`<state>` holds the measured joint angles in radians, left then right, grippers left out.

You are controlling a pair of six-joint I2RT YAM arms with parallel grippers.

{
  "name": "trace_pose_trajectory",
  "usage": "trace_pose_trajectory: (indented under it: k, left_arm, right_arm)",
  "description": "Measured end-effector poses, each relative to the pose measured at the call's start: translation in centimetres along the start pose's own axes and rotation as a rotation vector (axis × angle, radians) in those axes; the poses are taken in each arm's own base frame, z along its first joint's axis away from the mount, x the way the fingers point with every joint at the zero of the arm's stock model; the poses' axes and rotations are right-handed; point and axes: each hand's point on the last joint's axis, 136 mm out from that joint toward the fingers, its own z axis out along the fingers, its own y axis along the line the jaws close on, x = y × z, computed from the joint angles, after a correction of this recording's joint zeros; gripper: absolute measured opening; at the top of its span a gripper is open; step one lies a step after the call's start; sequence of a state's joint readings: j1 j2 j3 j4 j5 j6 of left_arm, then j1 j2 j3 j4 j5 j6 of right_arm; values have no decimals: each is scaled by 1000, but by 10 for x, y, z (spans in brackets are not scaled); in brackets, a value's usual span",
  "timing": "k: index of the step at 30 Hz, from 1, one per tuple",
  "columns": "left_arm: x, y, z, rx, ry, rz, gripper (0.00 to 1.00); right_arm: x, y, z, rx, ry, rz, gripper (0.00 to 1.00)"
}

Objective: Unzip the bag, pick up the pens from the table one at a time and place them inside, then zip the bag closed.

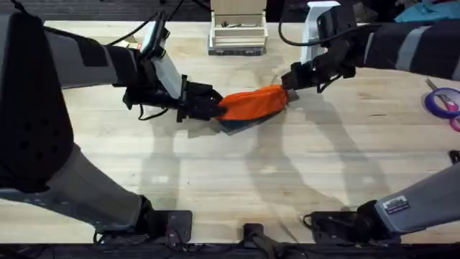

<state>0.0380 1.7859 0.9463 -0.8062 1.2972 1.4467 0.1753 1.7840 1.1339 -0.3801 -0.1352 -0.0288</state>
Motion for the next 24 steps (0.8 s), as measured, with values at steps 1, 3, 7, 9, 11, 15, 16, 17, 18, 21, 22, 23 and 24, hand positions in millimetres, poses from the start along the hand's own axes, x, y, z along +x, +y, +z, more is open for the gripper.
trace_pose_trajectory:
  k: [1,3,7,9,11,15,16,17,18,21,22,23,24]
  left_arm:
    - [0,0,0,0,1,0,45]
    - [1,0,0,1,3,0,45]
    - [1,0,0,0,6,0,45]
    - [1,0,0,0,8,0,45]
    - [2,0,0,0,10,-1,45]
    - [3,0,0,-1,14,-5,45]
    - [4,0,0,-1,20,-8,45]
    - [5,0,-1,-4,25,-10,45]
    - [6,0,-1,-6,30,-12,44]
    - [8,0,-2,-7,35,-14,44]
    - [8,0,-2,-7,35,-14,44]
    - [8,0,-2,-7,36,-14,44]
    - [8,0,-2,-7,36,-15,44]
  right_arm:
    - [0,0,1,-1,1,4,34]
    - [-2,0,1,-4,-7,8,34]
    - [-5,1,1,-20,-21,10,34]
    - [-6,1,0,-28,-27,11,34]
    - [-9,2,-4,-32,-39,10,34]
    - [-18,0,-21,-13,-81,7,279]
    - [-22,-4,-27,5,-99,7,430]
    - [-24,-7,-33,18,-113,5,558]
    - [-26,-9,-41,31,-124,0,712]
    - [-27,-8,-63,54,-145,-35,987]
    - [-27,-6,-71,57,-150,-48,994]
    - [-26,-3,-78,58,-154,-62,996]
    - [-25,0,-86,57,-158,-73,996]
